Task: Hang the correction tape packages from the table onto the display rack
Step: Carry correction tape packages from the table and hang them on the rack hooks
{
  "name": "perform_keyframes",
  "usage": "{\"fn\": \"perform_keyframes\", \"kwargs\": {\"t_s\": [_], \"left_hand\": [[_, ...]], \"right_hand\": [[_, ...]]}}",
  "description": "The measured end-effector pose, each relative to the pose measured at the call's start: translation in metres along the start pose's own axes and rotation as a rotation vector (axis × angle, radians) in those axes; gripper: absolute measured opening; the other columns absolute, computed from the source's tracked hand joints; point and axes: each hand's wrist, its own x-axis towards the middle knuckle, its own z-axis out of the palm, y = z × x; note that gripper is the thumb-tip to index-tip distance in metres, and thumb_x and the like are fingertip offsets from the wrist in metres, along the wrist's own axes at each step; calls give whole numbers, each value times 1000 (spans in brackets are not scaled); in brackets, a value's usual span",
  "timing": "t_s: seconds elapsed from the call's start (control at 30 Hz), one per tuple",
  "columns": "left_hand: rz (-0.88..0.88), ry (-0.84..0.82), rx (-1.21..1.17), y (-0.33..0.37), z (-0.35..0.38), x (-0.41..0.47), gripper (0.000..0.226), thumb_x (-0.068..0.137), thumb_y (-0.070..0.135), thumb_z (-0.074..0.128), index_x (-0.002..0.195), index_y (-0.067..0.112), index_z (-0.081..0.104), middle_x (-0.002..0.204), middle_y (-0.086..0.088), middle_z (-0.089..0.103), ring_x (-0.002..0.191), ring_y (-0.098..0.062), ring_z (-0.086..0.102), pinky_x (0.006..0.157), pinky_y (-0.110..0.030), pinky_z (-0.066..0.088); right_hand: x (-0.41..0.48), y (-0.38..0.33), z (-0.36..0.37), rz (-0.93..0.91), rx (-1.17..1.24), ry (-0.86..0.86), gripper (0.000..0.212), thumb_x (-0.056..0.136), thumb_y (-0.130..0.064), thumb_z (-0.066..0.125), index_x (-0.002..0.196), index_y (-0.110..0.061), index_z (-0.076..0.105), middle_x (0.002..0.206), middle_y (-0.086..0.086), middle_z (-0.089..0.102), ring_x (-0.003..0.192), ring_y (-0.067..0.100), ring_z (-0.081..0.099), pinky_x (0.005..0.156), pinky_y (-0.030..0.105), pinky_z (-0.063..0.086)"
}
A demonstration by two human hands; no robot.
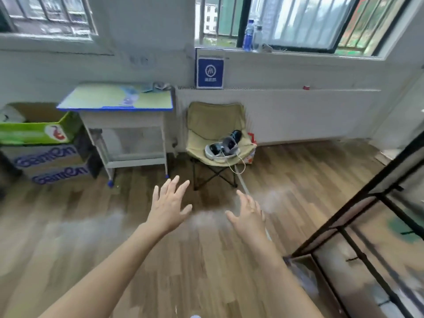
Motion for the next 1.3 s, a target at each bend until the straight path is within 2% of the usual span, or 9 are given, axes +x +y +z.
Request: {"fn": "perform_keyframes", "kwargs": {"t_s": [0.3, 0.53, 0.7, 1.0, 1.3], "left_hand": [[-231, 113, -39, -88, -41, 118, 64, 94, 39, 47, 150, 30, 17, 159, 1, 6, 146, -17, 3, 116, -39, -2], [-348, 116, -58, -160, -47, 195, 64, 95, 40, 47, 150, 30, 17, 159, -1, 8, 146, -20, 6, 116, -40, 2], [-353, 117, -51, -218, -57, 283, 64, 95, 41, 46, 150, 30, 15, 159, -2, 7, 146, -21, 6, 117, -40, 3], [-292, 123, -17, -322, -107, 470, 65, 95, 40, 46, 150, 28, 14, 159, -4, 4, 146, -23, 6, 117, -41, 4], [-330, -4, -21, -396, -84, 599, 66, 96, 43, 46, 151, 28, 13, 159, -3, 5, 145, -23, 7, 117, -42, 6]], "right_hand": [[144, -109, 4, -198, 7, -29, 67, 94, -37, 49, 151, -25, 16, 157, 2, 18, 144, 20, 13, 115, 38, 14], [236, -174, 26, -294, -14, -110, 66, 95, -37, 49, 151, -25, 15, 156, 2, 20, 144, 22, 15, 115, 38, 16], [324, -225, 43, -319, -13, -73, 66, 95, -37, 49, 151, -25, 16, 156, 2, 22, 143, 20, 16, 114, 38, 16], [492, -359, 62, -338, -73, 10, 67, 95, -39, 48, 151, -24, 15, 156, 5, 21, 144, 21, 15, 115, 38, 19], [640, -424, 88, -331, -167, -16, 69, 93, -43, 49, 151, -24, 16, 155, 6, 22, 143, 23, 17, 115, 39, 19]]}}
